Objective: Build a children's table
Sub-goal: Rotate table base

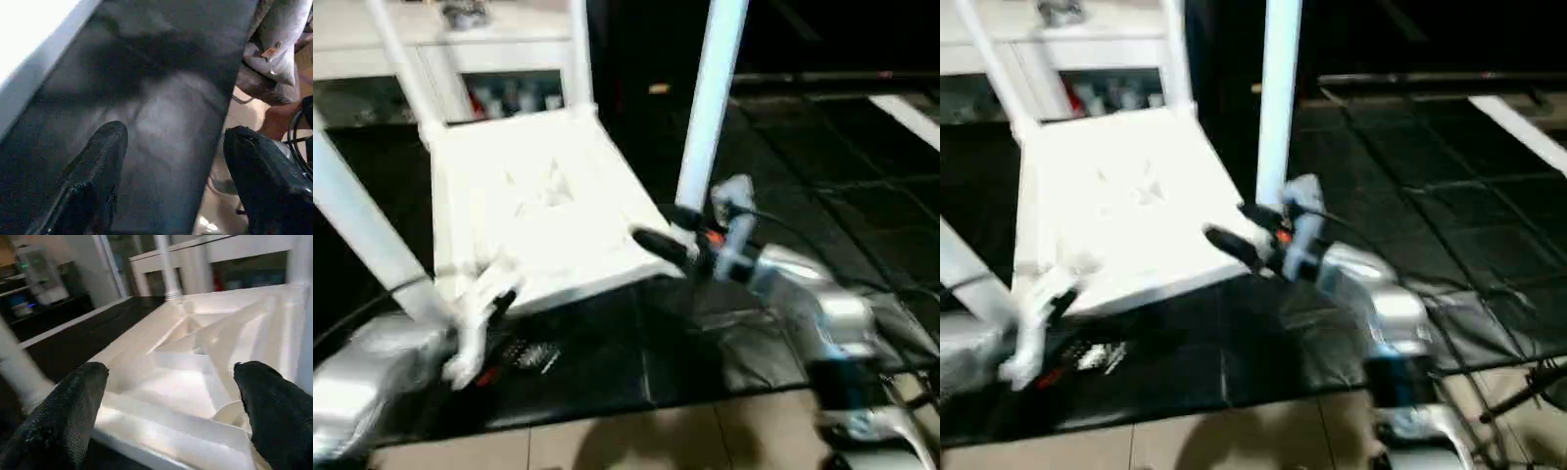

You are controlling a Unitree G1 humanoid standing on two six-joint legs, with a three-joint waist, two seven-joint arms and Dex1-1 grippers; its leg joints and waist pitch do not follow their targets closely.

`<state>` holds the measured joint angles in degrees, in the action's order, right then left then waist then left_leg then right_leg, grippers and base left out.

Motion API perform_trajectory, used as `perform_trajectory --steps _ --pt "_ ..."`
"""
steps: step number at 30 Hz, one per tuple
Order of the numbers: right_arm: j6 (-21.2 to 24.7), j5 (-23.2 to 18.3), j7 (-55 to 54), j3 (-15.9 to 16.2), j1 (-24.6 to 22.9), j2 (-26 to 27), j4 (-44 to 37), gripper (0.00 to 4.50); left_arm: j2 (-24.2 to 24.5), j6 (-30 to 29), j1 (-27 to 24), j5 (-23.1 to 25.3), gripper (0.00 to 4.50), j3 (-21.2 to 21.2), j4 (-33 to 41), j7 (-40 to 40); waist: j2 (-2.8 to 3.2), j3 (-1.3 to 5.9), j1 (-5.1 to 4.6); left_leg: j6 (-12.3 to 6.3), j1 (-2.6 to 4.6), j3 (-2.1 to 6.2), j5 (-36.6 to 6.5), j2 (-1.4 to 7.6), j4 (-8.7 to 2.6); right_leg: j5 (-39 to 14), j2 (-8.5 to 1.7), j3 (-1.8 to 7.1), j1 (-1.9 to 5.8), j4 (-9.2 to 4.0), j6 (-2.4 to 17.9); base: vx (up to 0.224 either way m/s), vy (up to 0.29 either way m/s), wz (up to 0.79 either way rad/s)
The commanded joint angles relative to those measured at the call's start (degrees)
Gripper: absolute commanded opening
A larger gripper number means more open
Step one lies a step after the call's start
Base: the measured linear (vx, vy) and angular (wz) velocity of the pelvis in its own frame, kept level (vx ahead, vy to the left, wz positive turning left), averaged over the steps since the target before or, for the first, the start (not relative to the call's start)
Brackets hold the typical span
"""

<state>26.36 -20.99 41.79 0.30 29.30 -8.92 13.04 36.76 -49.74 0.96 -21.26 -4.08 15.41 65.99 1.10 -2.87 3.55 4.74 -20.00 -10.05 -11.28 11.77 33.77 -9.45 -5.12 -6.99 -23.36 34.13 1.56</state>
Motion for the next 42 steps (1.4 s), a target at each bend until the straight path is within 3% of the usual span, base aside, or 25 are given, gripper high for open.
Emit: perform_trajectory --steps 1,3,7,13,20,24,29,30,35,39,42 --pt "-1.8 1.6 -2.8 -1.8 1.2 0.1 2.1 4.50 1.8 -0.8 -1.7 -0.8 3.87 -1.8 1.8 0.8 0.03 2.79 -0.13 -0.55 0.40 0.47 -14.8 1.25 -4.55 -24.1 -3.19 3.52 2.49 -4.84 7.4 0.000 0.000 0.00" --pt "-3.3 2.5 -4.8 -2.6 2.1 -0.1 4.3 4.50 3.2 -1.2 -3.9 -1.3 3.87 -3.1 2.6 1.3 0.33 2.67 -0.26 -0.22 0.67 0.60 -16.6 1.29 -4.70 -26.3 -3.13 3.52 2.29 -5.22 6.3 0.000 0.000 0.00" --pt "-6.8 3.9 -9.2 -5.5 4.4 -1.0 9.7 4.50 6.3 -2.3 -7.7 -2.6 4.25 -5.7 4.0 1.5 0.44 2.74 -0.26 0.51 0.95 0.52 -16.9 1.34 -4.72 -21.9 -2.87 3.76 2.01 -4.58 8.0 0.000 0.000 0.00" --pt "-10.8 5.1 -14.8 -8.0 6.8 -2.7 15.8 4.50 10.1 -1.4 -13.1 -2.9 4.43 -8.8 4.0 2.1 0.19 2.93 -0.22 -0.21 0.40 0.46 -14.7 1.17 -4.59 -17.6 -2.78 3.84 2.63 -3.83 9.6 0.000 0.000 0.00" --pt "-10.6 5.9 -11.0 -6.4 6.1 -4.7 16.6 4.50 13.2 3.1 -15.3 -1.0 4.43 -12.8 -1.4 2.2 -0.27 2.75 -0.24 -1.13 0.35 0.47 -15.1 1.13 -4.58 -19.8 -2.75 3.88 2.74 -4.13 8.6 0.000 0.000 0.00" --pt "-7.5 4.3 -0.9 -1.1 2.4 -7.3 11.0 4.50 14.6 6.9 -11.7 -1.4 4.43 -16.1 -7.4 1.0 -0.04 2.91 -0.19 -1.88 0.33 0.57 -14.2 1.12 -4.45 -18.2 -2.65 3.91 3.00 -4.03 8.5 0.000 0.000 0.00" --pt "-5.6 3.6 3.0 1.2 0.5 -8.2 8.2 4.50 15.1 8.8 -8.7 -1.5 4.43 -15.9 -10.0 1.0 -0.10 2.98 -0.02 -1.77 0.52 0.52 -14.1 1.34 -4.44 -16.9 -2.72 4.01 2.94 -3.79 10.0 0.000 0.000 0.00" --pt "-4.5 4.3 4.8 3.1 -0.4 -8.8 7.1 4.50 14.3 9.4 -6.0 -2.1 4.43 -15.7 -11.0 0.7 -0.16 2.97 -0.02 -1.57 0.42 0.54 -13.9 1.34 -4.49 -16.8 -2.73 4.04 3.03 -3.70 10.1 0.000 0.000 0.00" --pt "-3.3 6.1 5.7 5.6 -1.2 -9.4 6.5 4.50 13.1 10.8 -2.2 -2.6 4.43 -14.0 -12.5 0.6 -0.19 3.11 0.21 -0.95 0.49 0.49 -13.0 1.33 -4.32 -16.4 -2.88 4.23 3.03 -3.59 10.6 0.000 0.000 0.00" --pt "-2.0 9.1 5.7 8.5 -1.4 -10.1 6.5 4.50 9.3 10.6 5.0 -4.8 4.43 -10.9 -12.3 -0.7 -0.36 3.20 0.68 -0.09 0.76 0.33 -12.7 1.33 -4.13 -15.7 -2.86 4.47 2.84 -3.46 11.1 0.000 0.000 0.00" --pt "-1.4 9.1 6.9 9.4 -1.7 -10.6 5.9 4.50 8.3 10.2 6.8 -5.4 4.43 -10.0 -12.3 -0.4 -0.63 3.28 0.79 -0.41 0.26 0.41 -11.8 1.18 -4.06 -16.0 -2.81 4.55 3.29 -3.29 10.4 0.000 0.000 0.00"
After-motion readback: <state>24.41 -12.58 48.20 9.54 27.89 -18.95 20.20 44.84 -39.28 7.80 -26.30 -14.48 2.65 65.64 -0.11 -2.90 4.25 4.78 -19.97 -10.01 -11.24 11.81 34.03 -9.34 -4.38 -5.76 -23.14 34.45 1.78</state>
